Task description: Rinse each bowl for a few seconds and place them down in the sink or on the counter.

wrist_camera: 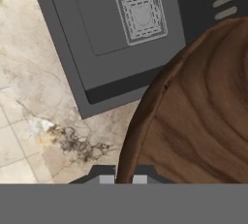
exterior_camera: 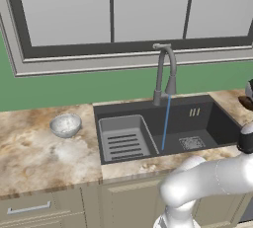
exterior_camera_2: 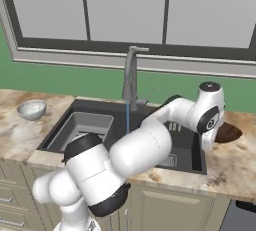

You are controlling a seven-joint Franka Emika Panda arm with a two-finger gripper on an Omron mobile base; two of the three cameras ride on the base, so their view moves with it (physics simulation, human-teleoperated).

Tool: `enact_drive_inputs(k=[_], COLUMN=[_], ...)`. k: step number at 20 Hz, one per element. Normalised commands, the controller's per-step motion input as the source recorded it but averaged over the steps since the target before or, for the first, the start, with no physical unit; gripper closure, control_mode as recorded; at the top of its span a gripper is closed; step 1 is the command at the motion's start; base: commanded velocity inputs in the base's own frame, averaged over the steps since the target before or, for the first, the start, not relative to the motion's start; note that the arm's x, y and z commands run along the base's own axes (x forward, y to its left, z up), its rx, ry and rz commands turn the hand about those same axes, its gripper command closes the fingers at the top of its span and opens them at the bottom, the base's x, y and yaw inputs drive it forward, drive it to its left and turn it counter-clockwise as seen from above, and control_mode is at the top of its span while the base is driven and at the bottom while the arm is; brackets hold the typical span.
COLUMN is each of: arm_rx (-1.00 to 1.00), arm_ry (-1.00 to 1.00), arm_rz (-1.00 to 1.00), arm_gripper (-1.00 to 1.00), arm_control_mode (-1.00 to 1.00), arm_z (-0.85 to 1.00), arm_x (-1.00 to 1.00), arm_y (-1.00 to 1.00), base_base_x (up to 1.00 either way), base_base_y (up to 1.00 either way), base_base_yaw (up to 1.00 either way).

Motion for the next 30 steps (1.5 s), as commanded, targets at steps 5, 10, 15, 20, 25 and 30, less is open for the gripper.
enact_drive_inputs(k=[5, 10, 15, 20, 25, 30], arm_rx=[0.00, 0.00, 0.00, 0.00, 0.02, 0.02], arm_ry=[0.07, 0.06, 0.08, 0.10, 0.11, 0.04], arm_rz=[-0.02, -0.02, -0.01, 0.00, 0.00, 0.02], arm_gripper=[1.00, 1.00, 1.00, 1.00, 1.00, 1.00], arm_control_mode=[-1.00, -1.00, -1.00, -1.00, -1.00, -1.00], arm_z=[-0.17, -0.24, -0.38, -0.41, -0.48, -0.42], arm_x=[-0.02, -0.02, -0.02, 0.00, 0.00, 0.01], arm_y=[0.00, 0.00, -0.03, -0.06, -0.17, -0.30], base_base_x=[0.00, 0.00, 0.00, 0.00, 0.00, 0.00], base_base_y=[0.00, 0.00, 0.00, 0.00, 0.00, 0.00], base_base_yaw=[0.00, 0.00, 0.00, 0.00, 0.00, 0.00])
